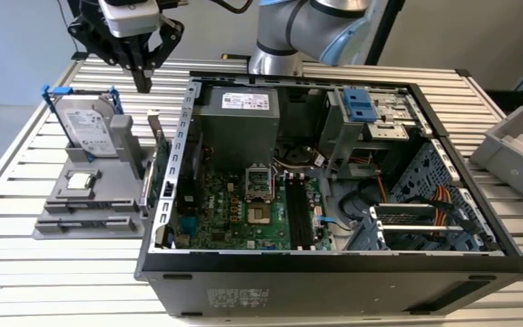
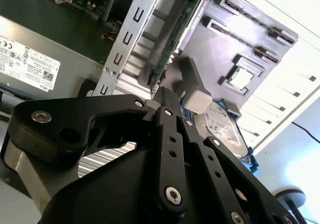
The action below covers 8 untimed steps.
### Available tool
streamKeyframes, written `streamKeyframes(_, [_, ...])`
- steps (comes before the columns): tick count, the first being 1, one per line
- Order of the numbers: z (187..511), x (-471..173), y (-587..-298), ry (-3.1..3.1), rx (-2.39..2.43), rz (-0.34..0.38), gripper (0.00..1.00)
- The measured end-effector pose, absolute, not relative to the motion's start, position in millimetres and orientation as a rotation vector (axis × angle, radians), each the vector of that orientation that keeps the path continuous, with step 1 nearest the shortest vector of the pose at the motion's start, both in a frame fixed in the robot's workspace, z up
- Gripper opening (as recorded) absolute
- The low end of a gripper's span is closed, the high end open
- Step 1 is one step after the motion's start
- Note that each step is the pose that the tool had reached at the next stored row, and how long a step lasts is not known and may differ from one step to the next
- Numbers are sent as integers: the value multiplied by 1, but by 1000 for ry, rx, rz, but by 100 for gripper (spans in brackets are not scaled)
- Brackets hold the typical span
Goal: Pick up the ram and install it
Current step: 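Reach for the ram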
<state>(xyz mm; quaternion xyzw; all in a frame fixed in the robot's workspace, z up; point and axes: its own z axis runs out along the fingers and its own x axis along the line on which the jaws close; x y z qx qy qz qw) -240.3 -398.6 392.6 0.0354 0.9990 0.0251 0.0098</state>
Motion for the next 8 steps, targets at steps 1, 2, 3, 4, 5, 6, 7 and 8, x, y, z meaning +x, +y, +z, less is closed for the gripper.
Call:
streamKeyframes(1, [393,-242,-399,3119,111,78,0])
streamKeyframes(2, [393,-243,-399,3119,111,78,0])
streamKeyframes(3, [393,-244,-399,3119,111,78,0])
streamKeyframes(4, [393,-246,-399,3119,110,78,0])
streamKeyframes(5, [393,-247,-399,3119,111,78,0])
streamKeyframes(6, [393,-248,-399,3119,110,78,0])
streamKeyframes(7, [393,-250,-399,3119,110,78,0])
streamKeyframes(8, [393,-251,-399,3119,109,78,0])
